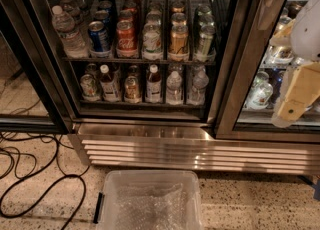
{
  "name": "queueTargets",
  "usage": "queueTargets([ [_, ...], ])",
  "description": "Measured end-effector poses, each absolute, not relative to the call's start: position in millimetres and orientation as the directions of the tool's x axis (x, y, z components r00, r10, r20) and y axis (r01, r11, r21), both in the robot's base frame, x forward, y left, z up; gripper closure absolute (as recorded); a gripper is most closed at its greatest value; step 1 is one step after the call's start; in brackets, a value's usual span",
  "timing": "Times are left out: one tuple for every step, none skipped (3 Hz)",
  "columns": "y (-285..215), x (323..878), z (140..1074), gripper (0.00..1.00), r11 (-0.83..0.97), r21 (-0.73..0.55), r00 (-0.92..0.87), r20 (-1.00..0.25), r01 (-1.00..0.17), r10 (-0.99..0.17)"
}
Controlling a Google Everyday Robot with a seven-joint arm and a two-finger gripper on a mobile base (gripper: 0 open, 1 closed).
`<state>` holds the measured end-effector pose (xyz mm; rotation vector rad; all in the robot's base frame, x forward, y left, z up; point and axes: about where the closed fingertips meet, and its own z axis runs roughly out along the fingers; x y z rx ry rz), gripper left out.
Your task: Pick coke can from middle shelf of fridge
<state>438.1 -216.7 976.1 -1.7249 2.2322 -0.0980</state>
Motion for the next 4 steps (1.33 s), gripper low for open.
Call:
queueTargets([
  [-216.7, 438.1, 976.1, 0.0, 0.27, -0.245, -0.222, -0.207, -0.931, -0.953],
  [-191.5, 455.3, 955.0, 0.0, 0.266, -0.211, -0.211, -0.251, -0.941, -0.945],
  [-164.3, 465.9, 928.3, 0.0, 0.251, -0.123, -0.205, -0.301, -0.96, -0.931],
  [-164.2, 465.9, 928.3, 0.0, 0.251, -0.123, -0.205, -0.301, -0.96, -0.931],
])
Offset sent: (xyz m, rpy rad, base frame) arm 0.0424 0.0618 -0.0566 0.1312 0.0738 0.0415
